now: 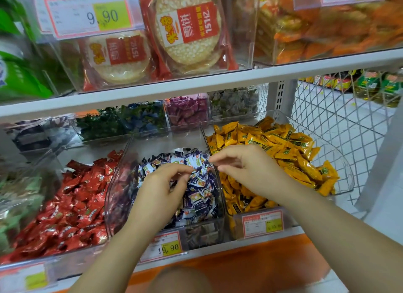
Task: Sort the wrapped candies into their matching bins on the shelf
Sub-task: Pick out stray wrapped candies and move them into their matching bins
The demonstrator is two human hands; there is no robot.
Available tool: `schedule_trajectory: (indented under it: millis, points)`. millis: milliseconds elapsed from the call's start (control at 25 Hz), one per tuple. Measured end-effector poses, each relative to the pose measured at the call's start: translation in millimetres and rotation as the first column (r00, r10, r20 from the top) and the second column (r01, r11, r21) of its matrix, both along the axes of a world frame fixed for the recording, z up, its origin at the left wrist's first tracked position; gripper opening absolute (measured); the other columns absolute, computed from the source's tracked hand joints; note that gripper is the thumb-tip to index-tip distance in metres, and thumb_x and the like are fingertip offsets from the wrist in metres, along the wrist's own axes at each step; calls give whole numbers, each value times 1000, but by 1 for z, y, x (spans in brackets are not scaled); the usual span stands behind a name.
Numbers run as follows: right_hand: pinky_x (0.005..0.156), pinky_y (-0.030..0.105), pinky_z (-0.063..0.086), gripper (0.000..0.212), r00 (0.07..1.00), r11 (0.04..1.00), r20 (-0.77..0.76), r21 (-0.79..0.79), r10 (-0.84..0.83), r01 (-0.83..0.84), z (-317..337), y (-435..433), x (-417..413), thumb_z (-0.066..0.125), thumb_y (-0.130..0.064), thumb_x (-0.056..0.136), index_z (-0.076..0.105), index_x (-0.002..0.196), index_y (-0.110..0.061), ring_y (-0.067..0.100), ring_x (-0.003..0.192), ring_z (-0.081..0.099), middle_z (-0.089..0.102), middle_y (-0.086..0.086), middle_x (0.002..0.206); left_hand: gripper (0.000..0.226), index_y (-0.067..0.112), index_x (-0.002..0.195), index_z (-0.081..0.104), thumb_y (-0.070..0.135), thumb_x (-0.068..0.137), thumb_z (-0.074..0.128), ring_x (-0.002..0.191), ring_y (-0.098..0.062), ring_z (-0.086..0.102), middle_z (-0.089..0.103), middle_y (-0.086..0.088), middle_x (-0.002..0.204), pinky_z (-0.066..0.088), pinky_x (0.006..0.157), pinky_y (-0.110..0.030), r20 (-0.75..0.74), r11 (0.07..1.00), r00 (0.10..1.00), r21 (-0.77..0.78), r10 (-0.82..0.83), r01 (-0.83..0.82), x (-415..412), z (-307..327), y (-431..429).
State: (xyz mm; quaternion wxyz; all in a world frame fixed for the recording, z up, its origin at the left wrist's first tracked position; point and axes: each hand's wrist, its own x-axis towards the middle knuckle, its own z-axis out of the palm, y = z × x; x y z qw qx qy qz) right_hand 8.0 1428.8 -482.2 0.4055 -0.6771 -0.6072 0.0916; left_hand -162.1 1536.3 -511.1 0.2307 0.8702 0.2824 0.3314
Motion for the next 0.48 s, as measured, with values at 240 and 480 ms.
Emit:
schedule_trajectory:
  millis: [240, 480]
  points:
    - [73, 9, 44, 14, 991, 953, 119, -301, 67, -28, 5, -33, 20, 62, -29, 87, 69, 100, -31, -9, 84, 56, 63, -23, 89, 22, 38, 96, 63, 17, 90, 58, 96, 13, 52, 58, 30, 94, 40, 73, -1, -24, 988, 988, 17, -150, 151, 15, 6, -13]
    - [89, 21, 33, 48, 889, 790, 357, -613, 285, -7, -16, -51, 25, 64, -51, 80, 55, 124, -33, 4, 113, 44, 55, -19, 121, 22, 35, 98, 63, 16, 91, 58, 95, 8, 53, 58, 24, 97, 38, 76, -1, -63, 970, 970, 49, -234, 238, 23, 8, -19]
